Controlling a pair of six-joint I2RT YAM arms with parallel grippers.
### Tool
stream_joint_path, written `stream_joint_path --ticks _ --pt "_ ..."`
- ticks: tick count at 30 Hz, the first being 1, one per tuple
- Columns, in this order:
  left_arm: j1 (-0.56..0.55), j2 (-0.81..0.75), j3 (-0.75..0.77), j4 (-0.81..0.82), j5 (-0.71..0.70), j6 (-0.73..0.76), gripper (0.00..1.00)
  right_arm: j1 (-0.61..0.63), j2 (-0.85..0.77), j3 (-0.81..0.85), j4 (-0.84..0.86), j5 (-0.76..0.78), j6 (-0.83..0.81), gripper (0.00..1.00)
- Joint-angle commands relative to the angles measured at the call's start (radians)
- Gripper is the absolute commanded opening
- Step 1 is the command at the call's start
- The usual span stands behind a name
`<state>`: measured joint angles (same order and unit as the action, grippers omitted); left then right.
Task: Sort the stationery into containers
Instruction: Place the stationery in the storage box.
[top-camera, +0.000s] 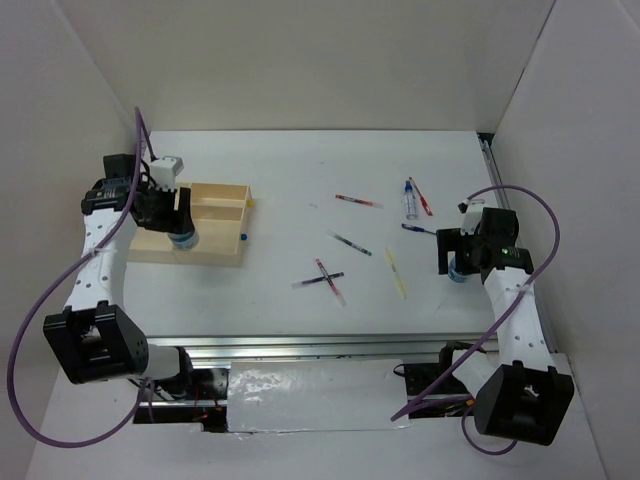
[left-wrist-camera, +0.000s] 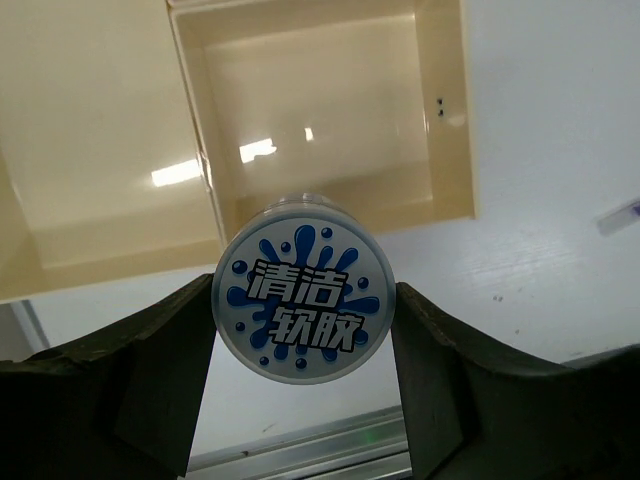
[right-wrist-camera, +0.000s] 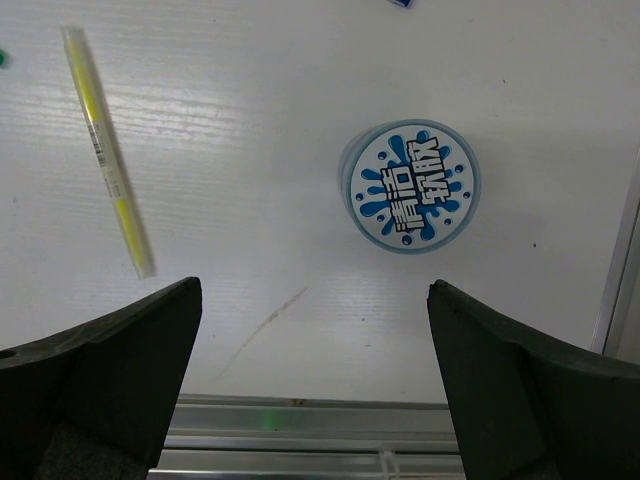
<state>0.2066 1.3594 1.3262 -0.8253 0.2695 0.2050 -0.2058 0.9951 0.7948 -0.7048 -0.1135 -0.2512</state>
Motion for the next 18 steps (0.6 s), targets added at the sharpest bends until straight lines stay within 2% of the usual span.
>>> stream_joint_path --ticks 1,7,13,18 --pt "0.005 -0.059 -0.025 0.077 0.079 0.024 0.00 -0.003 0.008 0.064 -0.024 -0.012 0.003 1.00" --pt "0.002 0.001 -0.065 0.143 0.103 -0.002 0.00 -0.003 -0.007 0.054 -0.025 0.014 0.000 1.00" --pt "0.001 0.090 -0.079 0.230 0.099 -0.035 0.12 -0.001 -0.016 0.053 -0.025 0.026 0.003 1.00" --pt "-0.018 0.156 -0.087 0.281 0.062 -0.041 0.16 -0.003 -0.003 0.061 -0.030 0.032 0.004 1.00"
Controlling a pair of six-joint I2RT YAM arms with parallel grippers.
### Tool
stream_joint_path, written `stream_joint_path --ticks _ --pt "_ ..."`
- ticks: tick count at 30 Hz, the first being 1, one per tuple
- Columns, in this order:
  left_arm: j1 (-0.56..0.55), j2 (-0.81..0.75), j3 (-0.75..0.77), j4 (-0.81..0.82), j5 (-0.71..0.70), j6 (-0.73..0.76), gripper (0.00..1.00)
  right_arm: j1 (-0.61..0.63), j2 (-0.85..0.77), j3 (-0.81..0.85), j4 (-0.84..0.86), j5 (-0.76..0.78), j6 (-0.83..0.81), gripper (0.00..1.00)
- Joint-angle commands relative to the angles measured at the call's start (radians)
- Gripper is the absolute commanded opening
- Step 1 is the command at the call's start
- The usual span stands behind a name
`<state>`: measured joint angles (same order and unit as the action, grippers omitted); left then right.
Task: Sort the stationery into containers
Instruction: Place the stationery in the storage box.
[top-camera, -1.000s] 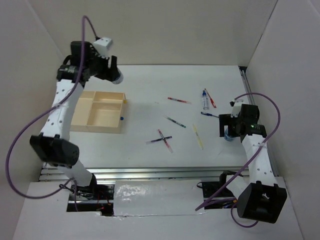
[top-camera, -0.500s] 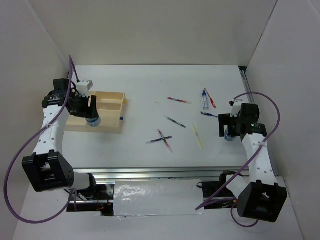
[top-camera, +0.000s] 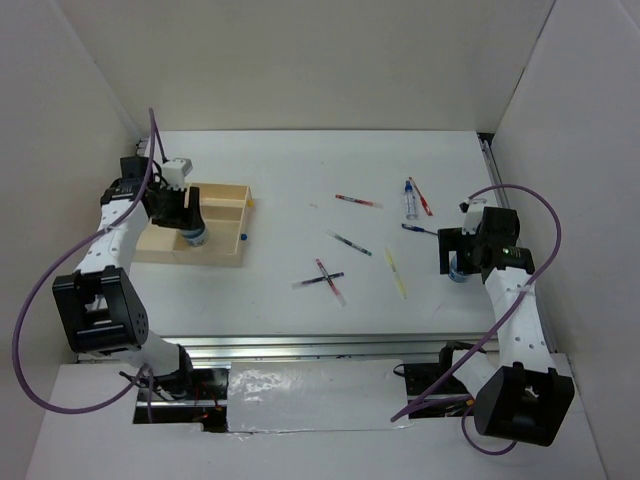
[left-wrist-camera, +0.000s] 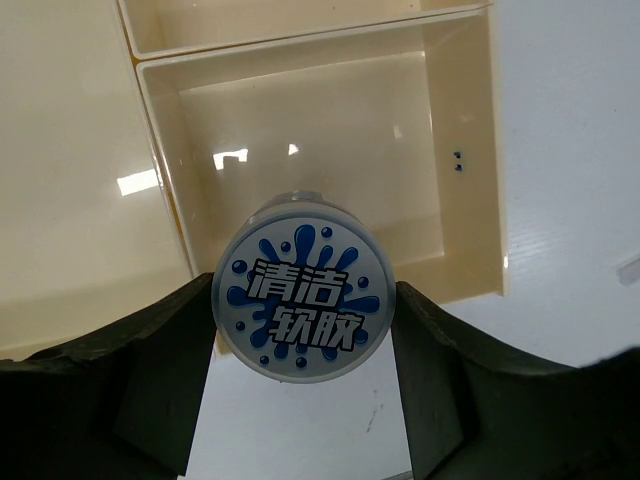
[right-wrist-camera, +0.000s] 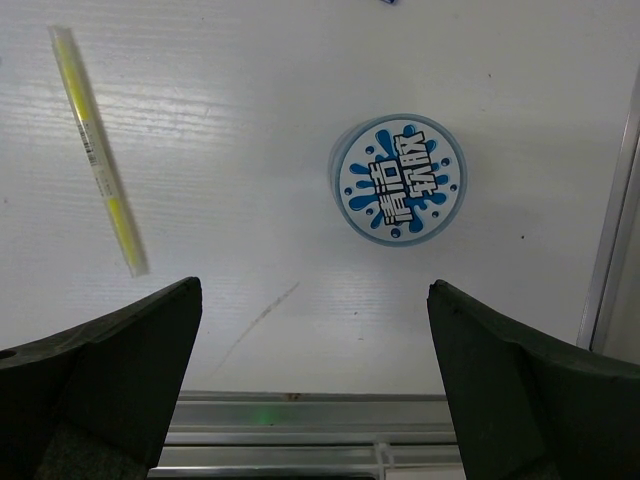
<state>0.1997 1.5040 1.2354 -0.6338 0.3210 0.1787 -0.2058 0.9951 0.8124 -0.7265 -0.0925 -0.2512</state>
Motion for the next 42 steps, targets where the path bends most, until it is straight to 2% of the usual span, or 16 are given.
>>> stream_joint_path --ticks 1,6,10,18,21,28,35,36,38,39,40,42 --pt "-0.017 0.018 0.003 0.106 -0.006 -0.015 0.17 -0.004 -0.001 0.044 -0.007 0.011 0.003 1.00" --pt "-0.039 0.054 -0.014 0.144 -0.037 0.001 0.18 -0.004 0.002 0.039 -0.001 0.017 0.004 1.00" --pt "-0.049 0.071 -0.040 0.170 -0.043 0.010 0.29 -0.006 0.004 0.034 0.006 0.040 0.009 1.00" --pt "-0.054 0.081 -0.093 0.298 -0.111 0.002 0.28 -0.007 0.028 0.053 -0.008 0.045 0.010 1.00" --pt "-0.057 0.093 -0.096 0.313 -0.111 0.011 0.32 -0.007 0.031 0.054 -0.008 0.042 0.012 1.00" --pt "-0.063 0.122 -0.073 0.332 -0.123 -0.002 0.34 -0.007 0.042 0.051 -0.010 0.039 0.013 1.00" --pt "-0.068 0.137 -0.048 0.315 -0.114 -0.008 0.53 -0.010 0.060 0.068 -0.030 0.039 -0.003 1.00" --pt "-0.068 0.128 -0.045 0.310 -0.111 -0.011 0.61 -0.010 0.063 0.068 -0.030 0.039 -0.006 1.00" --pt "-0.075 0.121 -0.031 0.292 -0.112 -0.021 0.65 -0.012 0.076 0.077 -0.043 0.039 -0.013 1.00" --pt "-0.074 0.110 -0.016 0.280 -0.097 -0.022 0.79 -0.012 0.082 0.082 -0.051 0.037 -0.016 1.00" --pt "-0.078 0.102 -0.008 0.267 -0.100 -0.025 0.83 -0.012 0.086 0.088 -0.065 0.036 -0.017 1.00" --pt "-0.089 0.084 0.013 0.258 -0.108 -0.030 0.85 -0.014 0.105 0.099 -0.074 0.030 -0.019 1.00"
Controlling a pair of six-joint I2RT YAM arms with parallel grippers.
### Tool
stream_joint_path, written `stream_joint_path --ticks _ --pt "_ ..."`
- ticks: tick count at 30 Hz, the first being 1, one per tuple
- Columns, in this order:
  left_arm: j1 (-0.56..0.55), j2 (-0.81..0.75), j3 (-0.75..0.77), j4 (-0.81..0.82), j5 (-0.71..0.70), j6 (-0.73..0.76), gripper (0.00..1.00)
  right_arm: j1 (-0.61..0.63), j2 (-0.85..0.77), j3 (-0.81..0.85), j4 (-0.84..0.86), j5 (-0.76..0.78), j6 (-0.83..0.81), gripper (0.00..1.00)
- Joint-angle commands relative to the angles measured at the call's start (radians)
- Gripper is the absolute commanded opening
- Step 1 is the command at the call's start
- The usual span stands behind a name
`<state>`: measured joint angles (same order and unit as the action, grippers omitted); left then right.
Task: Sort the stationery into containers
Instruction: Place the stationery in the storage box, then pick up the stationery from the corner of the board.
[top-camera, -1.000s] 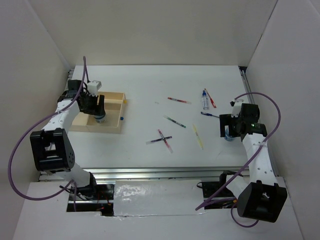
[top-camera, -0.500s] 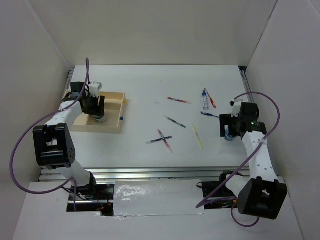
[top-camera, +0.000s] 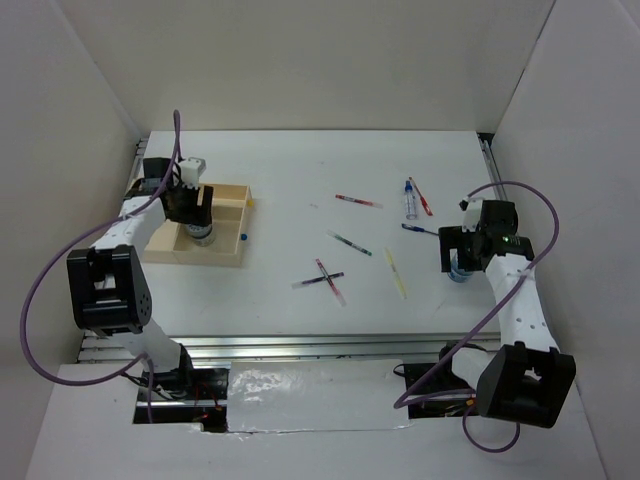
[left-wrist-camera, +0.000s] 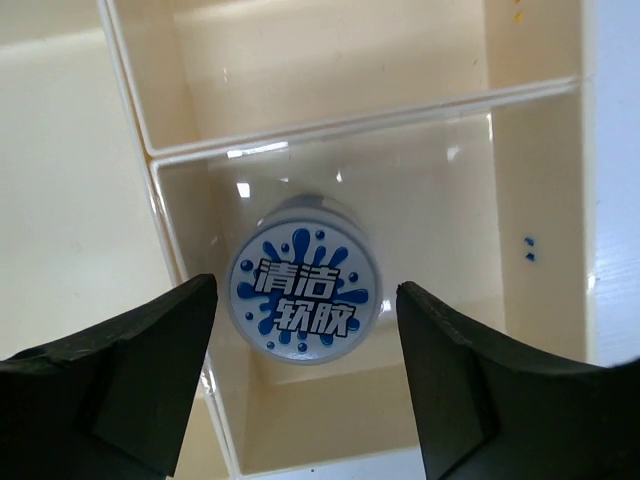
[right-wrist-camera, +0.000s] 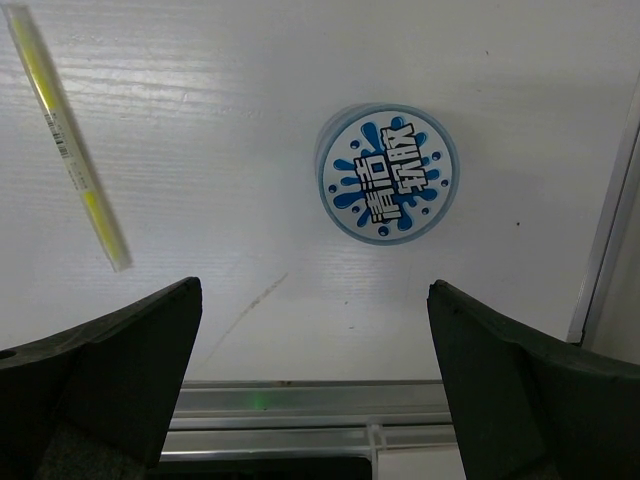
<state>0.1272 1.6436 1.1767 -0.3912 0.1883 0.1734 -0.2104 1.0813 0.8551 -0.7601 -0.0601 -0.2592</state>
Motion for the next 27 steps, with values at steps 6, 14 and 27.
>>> stream_joint_path --ticks 6,14,27 --pt "-0.031 -0.064 0.144 -0.052 -0.006 -0.009 0.99 -0.011 0.037 0.067 -0.058 -0.014 -0.014 1.00" --pt "-0.113 -0.246 0.201 -0.145 0.109 0.037 0.84 -0.095 0.035 0.082 -0.084 -0.010 -0.104 1.00" --pt "-0.402 -0.346 0.127 -0.172 0.022 -0.006 0.97 -0.259 0.284 0.197 -0.139 -0.179 -0.199 1.00"
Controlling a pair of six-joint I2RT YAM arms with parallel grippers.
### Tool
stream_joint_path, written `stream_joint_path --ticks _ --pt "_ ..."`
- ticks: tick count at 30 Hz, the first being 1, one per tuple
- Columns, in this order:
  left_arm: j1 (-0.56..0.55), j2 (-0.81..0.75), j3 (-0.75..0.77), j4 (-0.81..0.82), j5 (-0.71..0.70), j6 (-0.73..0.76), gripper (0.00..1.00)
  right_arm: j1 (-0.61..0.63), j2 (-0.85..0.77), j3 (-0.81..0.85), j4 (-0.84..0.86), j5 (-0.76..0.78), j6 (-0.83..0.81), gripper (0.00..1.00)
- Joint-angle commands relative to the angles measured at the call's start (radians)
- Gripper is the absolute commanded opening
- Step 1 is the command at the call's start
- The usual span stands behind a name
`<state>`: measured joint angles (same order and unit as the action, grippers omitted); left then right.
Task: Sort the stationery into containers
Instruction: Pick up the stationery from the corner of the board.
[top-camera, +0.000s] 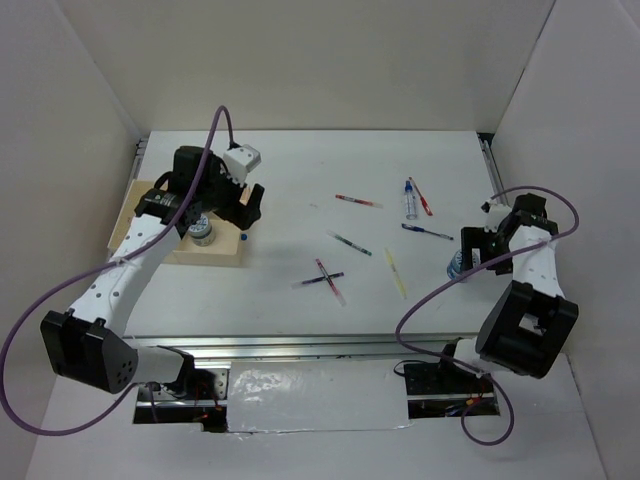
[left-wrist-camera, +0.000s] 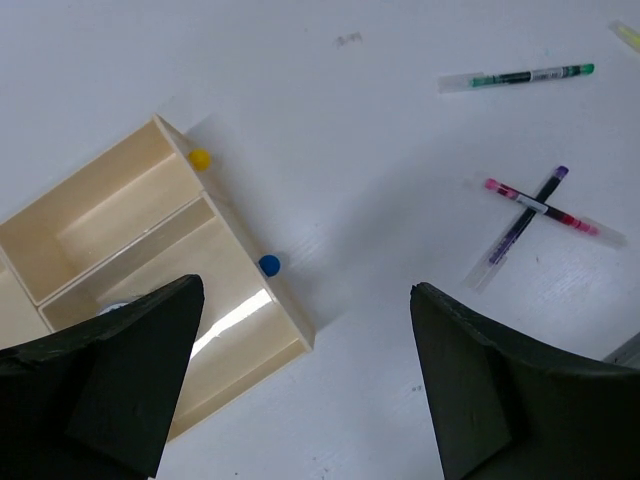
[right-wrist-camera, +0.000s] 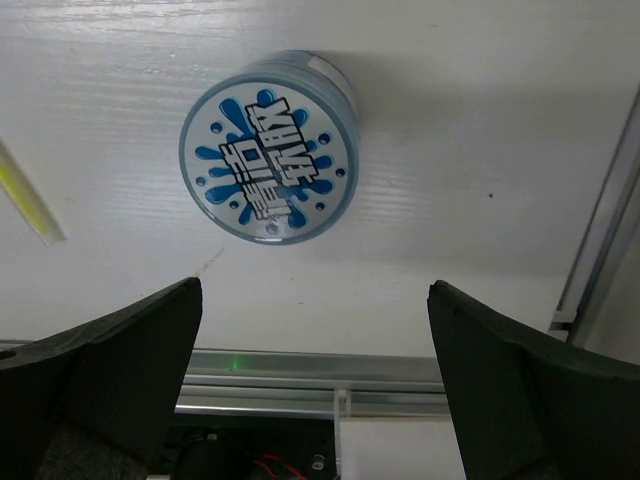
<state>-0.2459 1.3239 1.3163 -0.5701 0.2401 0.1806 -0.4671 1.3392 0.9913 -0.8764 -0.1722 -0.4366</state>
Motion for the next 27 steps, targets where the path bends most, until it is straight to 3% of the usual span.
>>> stream_joint_path --ticks 1,13,21,27 --pt "-0.033 -0.028 -0.017 0.009 -0.033 -0.013 0.97 0.001 0.038 0.067 -0.024 -0.073 -0.022 1.00" --pt "-0.053 -0.020 -0.034 0.024 -0.062 -0.023 0.97 0.047 0.198 0.087 0.062 -0.056 0.006 1.00" --pt "-0.053 -0.020 -0.045 0.032 -0.074 -0.026 0.96 0.077 0.201 0.073 0.117 -0.021 0.021 1.00" --pt "-0.052 -0.011 -0.043 0.039 -0.081 -0.033 0.96 0.105 0.195 0.072 0.140 0.007 0.018 0.81"
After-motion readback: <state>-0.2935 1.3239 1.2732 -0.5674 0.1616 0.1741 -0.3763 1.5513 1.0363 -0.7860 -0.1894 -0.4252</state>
